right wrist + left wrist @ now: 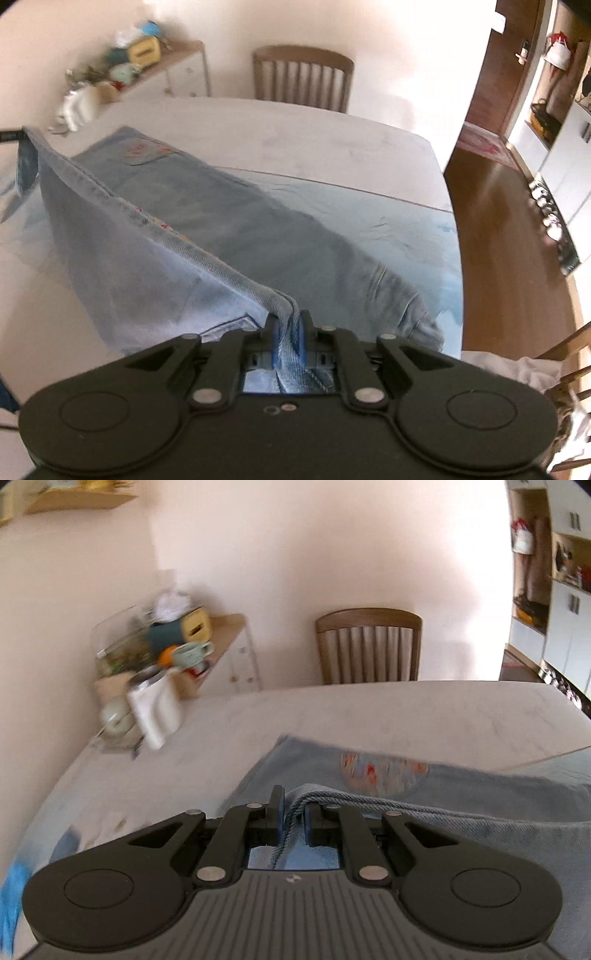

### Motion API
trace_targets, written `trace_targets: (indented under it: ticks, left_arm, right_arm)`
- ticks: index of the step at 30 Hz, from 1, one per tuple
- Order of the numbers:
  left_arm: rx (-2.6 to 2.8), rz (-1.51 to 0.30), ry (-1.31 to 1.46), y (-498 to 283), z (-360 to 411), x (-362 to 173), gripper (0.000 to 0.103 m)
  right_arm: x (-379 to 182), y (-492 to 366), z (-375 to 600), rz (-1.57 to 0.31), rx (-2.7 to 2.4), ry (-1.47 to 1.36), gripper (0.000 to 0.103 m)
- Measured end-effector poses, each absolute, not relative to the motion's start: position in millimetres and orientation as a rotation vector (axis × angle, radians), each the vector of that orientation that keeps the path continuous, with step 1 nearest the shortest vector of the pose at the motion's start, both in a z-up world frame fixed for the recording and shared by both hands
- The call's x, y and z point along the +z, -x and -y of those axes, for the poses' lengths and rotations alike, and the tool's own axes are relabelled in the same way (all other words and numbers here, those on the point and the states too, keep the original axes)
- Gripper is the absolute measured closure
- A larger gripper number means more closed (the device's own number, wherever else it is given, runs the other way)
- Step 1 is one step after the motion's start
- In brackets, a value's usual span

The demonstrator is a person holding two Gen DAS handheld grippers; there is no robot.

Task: Fold clothes

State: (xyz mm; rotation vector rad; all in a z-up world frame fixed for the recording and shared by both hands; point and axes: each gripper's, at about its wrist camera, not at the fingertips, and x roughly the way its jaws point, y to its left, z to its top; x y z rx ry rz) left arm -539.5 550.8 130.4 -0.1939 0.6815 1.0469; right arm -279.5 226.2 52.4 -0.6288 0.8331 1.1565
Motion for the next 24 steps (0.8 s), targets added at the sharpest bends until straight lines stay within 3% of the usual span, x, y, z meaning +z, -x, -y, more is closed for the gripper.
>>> trace_targets:
  ticks: [5, 16, 24]
  left_arm:
    - [0.97, -0.787, 0.141, 465.9, -615.0, 107.2, 0.094]
    - [0.816, -1.132, 0.053, 363.7, -684.7, 0.8, 0.094]
    - [0.682, -1.177, 0.022, 364.2, -702.2, 10.0, 0.093]
  right_arm:
    - [42.5, 255.1, -280.9, -0.865, 1.012, 0.667, 0.0]
    - [-49.5, 226.7, -356.8, -1.006, 0.814, 0.788, 0.0]
    - [-41.8, 227.1, -361.0, -1.024, 0.782, 0.777, 0.0]
